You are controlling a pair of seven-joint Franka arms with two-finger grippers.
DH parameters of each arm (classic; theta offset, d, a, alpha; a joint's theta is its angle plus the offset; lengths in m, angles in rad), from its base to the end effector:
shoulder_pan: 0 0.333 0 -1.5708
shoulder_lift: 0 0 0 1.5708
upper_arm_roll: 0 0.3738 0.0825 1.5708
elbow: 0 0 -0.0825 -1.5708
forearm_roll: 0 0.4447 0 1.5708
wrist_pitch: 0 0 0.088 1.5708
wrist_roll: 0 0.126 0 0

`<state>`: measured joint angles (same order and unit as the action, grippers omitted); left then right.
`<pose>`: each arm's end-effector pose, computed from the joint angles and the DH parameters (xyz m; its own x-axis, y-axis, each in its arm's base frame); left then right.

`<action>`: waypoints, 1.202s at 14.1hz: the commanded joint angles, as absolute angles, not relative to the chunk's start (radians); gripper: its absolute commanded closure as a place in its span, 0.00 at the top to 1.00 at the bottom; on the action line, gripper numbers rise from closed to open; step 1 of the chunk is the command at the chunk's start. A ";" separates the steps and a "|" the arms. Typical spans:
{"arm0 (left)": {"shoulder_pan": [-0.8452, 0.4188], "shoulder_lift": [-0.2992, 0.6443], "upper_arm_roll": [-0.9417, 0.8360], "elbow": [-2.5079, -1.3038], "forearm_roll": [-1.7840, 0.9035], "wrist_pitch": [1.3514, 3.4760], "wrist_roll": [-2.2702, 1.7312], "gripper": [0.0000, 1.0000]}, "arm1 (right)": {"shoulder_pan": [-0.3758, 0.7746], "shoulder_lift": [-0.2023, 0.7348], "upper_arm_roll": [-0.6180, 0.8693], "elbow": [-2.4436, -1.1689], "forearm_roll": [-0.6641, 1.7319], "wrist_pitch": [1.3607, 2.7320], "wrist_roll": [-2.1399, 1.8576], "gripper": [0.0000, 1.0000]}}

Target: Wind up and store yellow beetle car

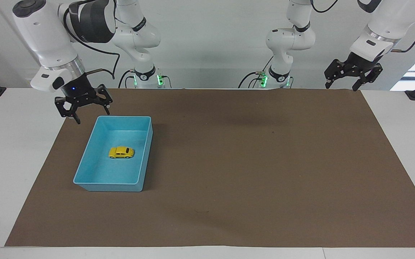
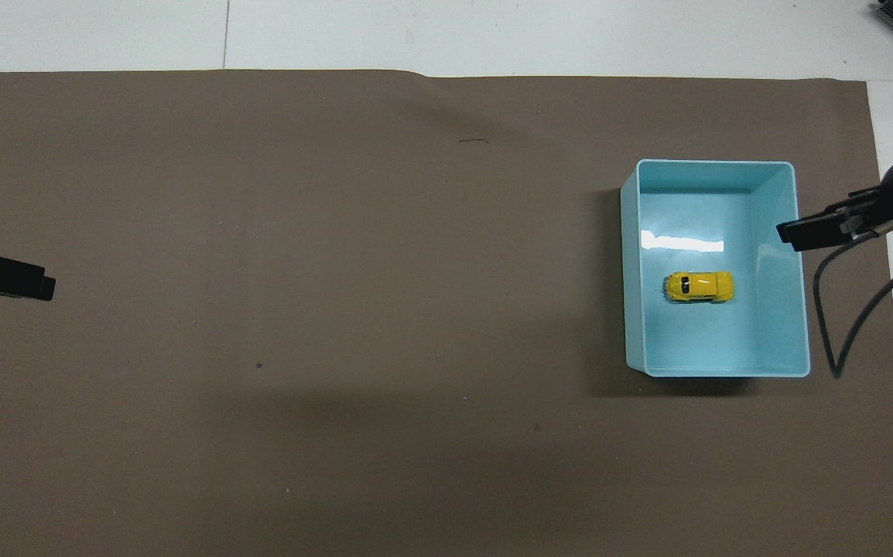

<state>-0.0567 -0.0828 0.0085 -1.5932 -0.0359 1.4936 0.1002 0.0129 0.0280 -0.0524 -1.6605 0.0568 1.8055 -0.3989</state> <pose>0.5752 -0.0323 0.6942 0.9885 -0.1506 -0.0130 -0.1500 -0.9880 0.0380 0.6461 -0.0193 0.6194 0.9319 0.3393 0.1286 0.3428 -0.9394 -0.0054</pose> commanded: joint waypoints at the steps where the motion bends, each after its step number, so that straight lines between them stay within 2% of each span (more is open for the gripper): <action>1: -0.044 -0.087 0.003 -1.591 -0.032 1.477 0.110 1.00 | 0.029 0.005 -0.075 -1.649 0.074 1.753 -0.292 1.00; 7: -0.044 -0.087 0.003 -1.591 -0.032 1.477 0.110 1.00 | 0.031 -0.002 -0.127 -1.605 0.072 1.671 -0.247 1.00; 10: -0.044 -0.087 0.003 -1.591 -0.032 1.477 0.110 1.00 | 0.031 -0.002 -0.126 -1.566 0.072 1.597 -0.071 1.00; 17: -0.044 -0.087 0.003 -1.591 -0.032 1.477 0.110 1.00 | 0.031 -0.014 -0.114 -1.549 0.060 1.563 -0.009 1.00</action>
<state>-0.0567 -0.0828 0.0085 -1.5932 -0.0359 1.4936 0.1002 0.0337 -0.0069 -0.1168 -1.5554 0.0567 1.5728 -0.0276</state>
